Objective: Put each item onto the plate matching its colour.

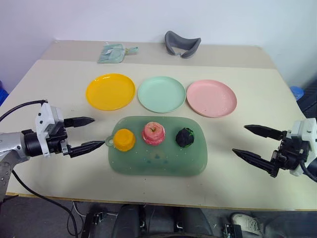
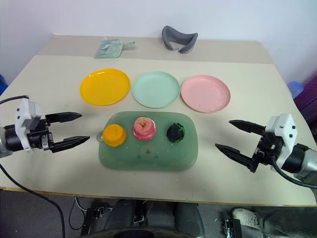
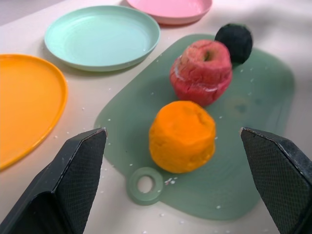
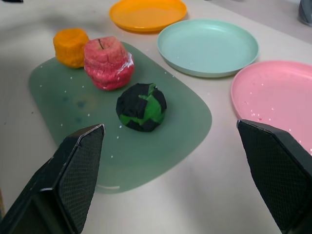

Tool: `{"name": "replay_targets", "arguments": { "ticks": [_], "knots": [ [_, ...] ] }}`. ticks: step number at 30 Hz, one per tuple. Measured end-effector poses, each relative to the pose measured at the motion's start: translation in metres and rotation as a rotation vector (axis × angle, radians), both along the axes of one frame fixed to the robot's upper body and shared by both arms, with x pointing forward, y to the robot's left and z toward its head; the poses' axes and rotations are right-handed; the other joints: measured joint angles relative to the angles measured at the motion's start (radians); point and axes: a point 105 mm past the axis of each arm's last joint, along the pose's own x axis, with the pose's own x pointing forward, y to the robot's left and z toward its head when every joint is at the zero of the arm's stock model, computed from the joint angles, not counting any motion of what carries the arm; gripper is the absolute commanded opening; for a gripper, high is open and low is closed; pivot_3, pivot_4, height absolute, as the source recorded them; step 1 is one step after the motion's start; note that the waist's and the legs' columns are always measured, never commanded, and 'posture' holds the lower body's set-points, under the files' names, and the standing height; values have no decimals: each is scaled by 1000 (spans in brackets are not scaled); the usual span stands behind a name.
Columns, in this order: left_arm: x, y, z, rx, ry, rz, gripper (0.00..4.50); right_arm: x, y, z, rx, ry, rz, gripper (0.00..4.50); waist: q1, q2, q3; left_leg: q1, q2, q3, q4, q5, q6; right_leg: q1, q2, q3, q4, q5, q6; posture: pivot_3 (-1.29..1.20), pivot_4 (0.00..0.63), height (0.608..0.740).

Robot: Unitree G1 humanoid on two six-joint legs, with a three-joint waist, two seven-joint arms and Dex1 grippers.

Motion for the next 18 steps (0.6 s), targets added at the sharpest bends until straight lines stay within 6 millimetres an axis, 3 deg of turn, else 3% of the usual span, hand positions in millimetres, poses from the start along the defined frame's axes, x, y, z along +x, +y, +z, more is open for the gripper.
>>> {"name": "replay_targets", "arguments": {
  "ticks": [6, 11, 18],
  "knots": [
    [2, -3, -2, 3, -6, -5, 4500, 11, 23, 14, 45, -98, 98, 4433, -2, 0, 0, 0, 0, 0, 1, 0, 0, 0, 1, 0, 2, 0, 0, 0, 150, 740],
    [8, -16, -12, 27, 27, -38, 4500, 18, 63, 29, 81, -193, 312, 4433, -1, 0, 0, 0, 0, 0, 2, 0, 0, 0, 1, 0, 2, 0, 0, 0, 150, 740],
    [25, -24, -25, 64, 49, 1, 4500, 33, 94, 23, 72, -224, 482, 4433, 2, 0, 0, -1, 0, 1, 3, 0, 0, -1, 2, 0, 3, 0, 0, 0, 150, 740]
  ]
}}
